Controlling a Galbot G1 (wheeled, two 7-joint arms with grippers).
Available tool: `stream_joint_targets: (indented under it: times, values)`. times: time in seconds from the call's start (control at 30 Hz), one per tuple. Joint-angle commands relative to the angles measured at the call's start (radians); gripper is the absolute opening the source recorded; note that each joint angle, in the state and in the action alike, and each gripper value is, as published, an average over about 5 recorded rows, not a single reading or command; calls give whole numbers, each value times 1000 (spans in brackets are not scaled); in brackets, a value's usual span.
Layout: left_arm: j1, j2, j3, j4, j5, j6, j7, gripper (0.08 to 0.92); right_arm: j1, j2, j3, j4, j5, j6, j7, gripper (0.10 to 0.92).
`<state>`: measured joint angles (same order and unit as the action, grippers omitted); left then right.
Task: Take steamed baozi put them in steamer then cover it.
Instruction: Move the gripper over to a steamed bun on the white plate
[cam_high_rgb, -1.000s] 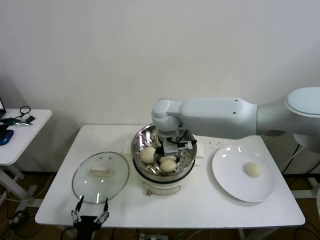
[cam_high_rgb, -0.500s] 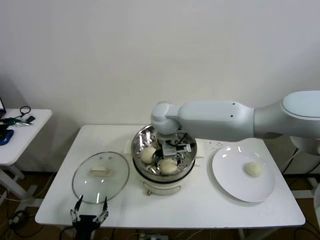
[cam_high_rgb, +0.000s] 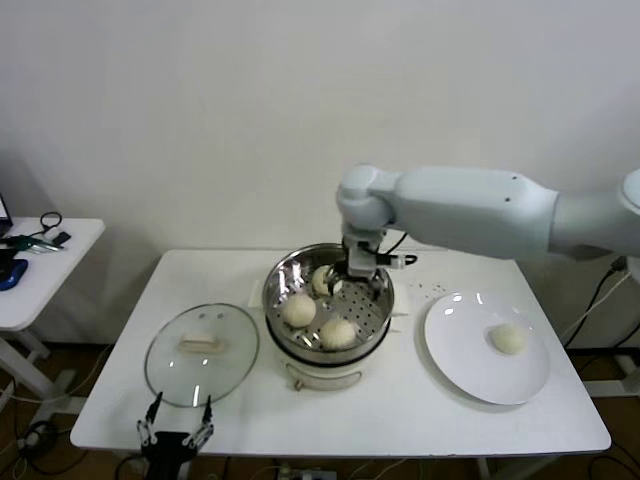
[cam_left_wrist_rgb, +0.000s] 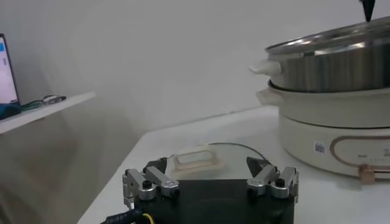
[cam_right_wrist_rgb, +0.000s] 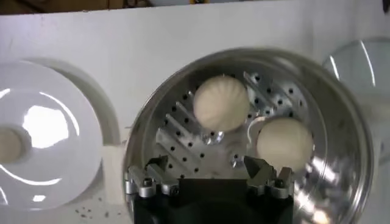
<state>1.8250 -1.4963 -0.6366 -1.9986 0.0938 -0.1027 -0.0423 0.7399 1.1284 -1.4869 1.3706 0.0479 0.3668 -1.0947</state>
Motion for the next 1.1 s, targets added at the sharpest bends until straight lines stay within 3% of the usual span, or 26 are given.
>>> stream_joint_targets:
  times: [0.03, 0.3, 0.7, 1.1]
  values:
    - [-9, 3, 0, -2, -23, 2, -3, 823, 106, -225, -146, -46, 348, -447, 205, 823]
    - [-4, 5, 2, -5, -26, 1, -1, 823, 13, -431, -95, -44, 467, -614, 133, 823]
    - [22, 14, 10, -15, -52, 4, 0, 823, -341, -579, 139, -222, 149, -539, 53, 823]
    - [31, -2, 17, -15, -56, 17, -1, 823, -603, -567, 383, -372, -2, -460, 28, 823]
